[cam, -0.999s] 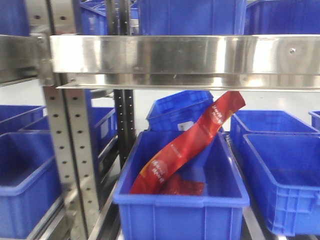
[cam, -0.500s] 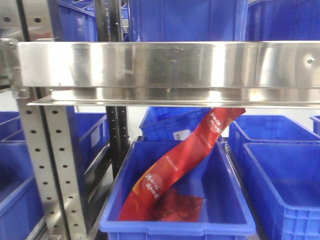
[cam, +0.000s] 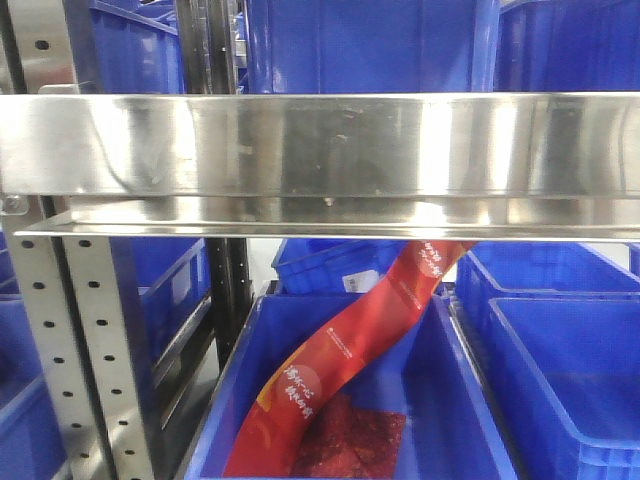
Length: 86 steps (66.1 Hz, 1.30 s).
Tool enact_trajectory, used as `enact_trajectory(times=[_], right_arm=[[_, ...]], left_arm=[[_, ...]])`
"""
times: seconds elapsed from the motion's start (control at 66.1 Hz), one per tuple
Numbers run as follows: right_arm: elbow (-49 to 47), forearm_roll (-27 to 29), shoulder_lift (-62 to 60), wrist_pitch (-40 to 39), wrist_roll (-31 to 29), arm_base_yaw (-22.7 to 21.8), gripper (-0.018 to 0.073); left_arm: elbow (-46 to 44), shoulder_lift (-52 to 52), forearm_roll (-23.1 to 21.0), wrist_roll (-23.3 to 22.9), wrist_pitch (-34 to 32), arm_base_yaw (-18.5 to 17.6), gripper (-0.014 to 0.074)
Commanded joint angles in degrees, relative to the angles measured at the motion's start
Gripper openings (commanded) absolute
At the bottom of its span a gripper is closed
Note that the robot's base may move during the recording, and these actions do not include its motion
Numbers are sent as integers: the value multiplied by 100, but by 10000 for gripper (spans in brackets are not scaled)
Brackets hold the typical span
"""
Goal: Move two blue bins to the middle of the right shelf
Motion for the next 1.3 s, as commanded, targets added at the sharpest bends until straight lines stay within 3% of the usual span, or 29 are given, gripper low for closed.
enact_trajectory(times=[0.0,1.287], right_arm=[[-102,0,-115,-483,-105,-5,-154],[-102,0,-115,-483,-105,-5,-154]], left_arm=[[-104,-89,-75,84,-531,-31,-111],[-104,-88,-75,84,-681,-31,-111]])
